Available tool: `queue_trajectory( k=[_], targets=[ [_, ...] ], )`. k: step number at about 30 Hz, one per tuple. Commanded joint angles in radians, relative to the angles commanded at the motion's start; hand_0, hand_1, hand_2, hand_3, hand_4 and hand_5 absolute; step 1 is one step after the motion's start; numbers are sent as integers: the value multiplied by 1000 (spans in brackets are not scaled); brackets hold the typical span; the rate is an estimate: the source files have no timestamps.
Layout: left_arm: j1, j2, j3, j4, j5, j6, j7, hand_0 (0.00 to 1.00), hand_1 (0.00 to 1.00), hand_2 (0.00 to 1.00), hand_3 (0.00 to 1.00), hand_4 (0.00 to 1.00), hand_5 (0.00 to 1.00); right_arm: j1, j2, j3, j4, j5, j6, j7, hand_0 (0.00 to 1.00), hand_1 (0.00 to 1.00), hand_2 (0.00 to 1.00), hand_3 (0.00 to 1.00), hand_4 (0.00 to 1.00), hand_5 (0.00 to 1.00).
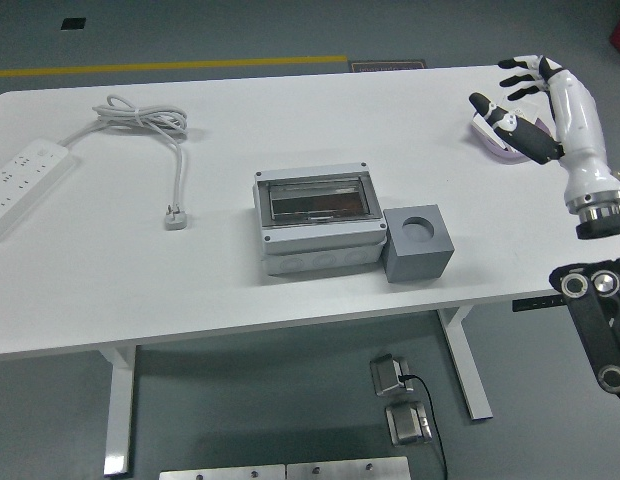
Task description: Fetch the battery,place it into the box,close the lid of the box
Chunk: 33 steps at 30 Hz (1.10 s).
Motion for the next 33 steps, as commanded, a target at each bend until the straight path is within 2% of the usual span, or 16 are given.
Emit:
queue_trajectory(
  k=[3, 4, 5, 9, 10, 14, 15, 16, 19, 21, 22, 24, 27, 28, 30, 33],
  targets=[
    [1, -4, 2, 0, 0, -2, 3, 647, 688, 638, 594, 675, 182, -33, 6, 1, -19, 120, 0, 77, 682, 560, 618, 705, 995, 825],
    [1, -3, 2, 0, 0, -2, 2, 647, 687, 636, 594, 674, 183, -42, 7, -6, -26, 162, 5, 104, 699, 638, 674, 754, 996, 830],
    [0, -2, 1, 0, 1, -3, 0, 647, 687, 636, 594, 674, 183, -48, 6, -13, -30, 198, 13, 126, 699, 638, 674, 754, 996, 830],
    [-7, 5, -2, 0, 8, -4, -15, 647, 687, 636, 594, 674, 183, -70, 1, -47, -38, 346, 83, 187, 699, 638, 674, 754, 996, 830],
    [-9, 8, -1, 0, 10, -5, -19, 645, 686, 636, 594, 675, 188, -75, -2, -51, -37, 388, 101, 190, 722, 655, 690, 742, 998, 862],
    [-14, 19, 19, 0, 6, 6, -46, 645, 686, 636, 594, 675, 188, -90, -10, -47, -31, 535, 136, 177, 722, 655, 690, 742, 998, 862],
    [-15, 21, 28, 0, 1, 15, -62, 645, 686, 636, 594, 675, 188, -91, -12, -41, -31, 577, 137, 171, 722, 655, 690, 742, 998, 862],
    [-15, 23, 37, 0, -5, 23, -77, 644, 686, 636, 594, 676, 192, -92, -13, -36, -30, 610, 132, 169, 746, 681, 725, 756, 998, 998],
    [-17, 26, 58, 0, -16, 59, -129, 644, 686, 636, 594, 676, 192, -91, -14, -21, -26, 694, 113, 161, 746, 681, 725, 756, 998, 998],
    [-20, 27, 45, 0, 0, 86, -167, 644, 686, 636, 594, 676, 192, -90, -15, -12, -25, 737, 104, 155, 746, 681, 725, 756, 998, 998],
    [-21, 27, 34, 0, 14, 90, -183, 643, 649, 607, 591, 675, 191, -90, -16, -9, -24, 750, 102, 151, 792, 702, 766, 790, 998, 998],
    [-25, 29, 14, 0, 49, 73, -202, 643, 649, 607, 591, 675, 191, -91, -19, -3, -23, 757, 100, 142, 792, 702, 766, 790, 998, 998],
    [-30, 31, -12, 0, 85, 47, -195, 643, 649, 607, 591, 675, 191, -94, -24, 2, -19, 738, 98, 126, 792, 702, 766, 790, 998, 998],
    [-31, 31, -17, 0, 82, 41, -191, 627, 590, 566, 588, 690, 159, -94, -25, 3, -19, 732, 98, 123, 820, 717, 793, 884, 998, 998],
    [-31, 31, -27, 0, 75, 29, -187, 627, 590, 566, 588, 690, 159, -93, -25, 5, -18, 722, 96, 118, 820, 717, 793, 884, 998, 998],
    [-30, 33, -83, 0, 119, -27, -198, 627, 590, 566, 588, 690, 159, -94, -26, 9, -15, 711, 92, 114, 820, 717, 793, 884, 998, 998]
  ],
)
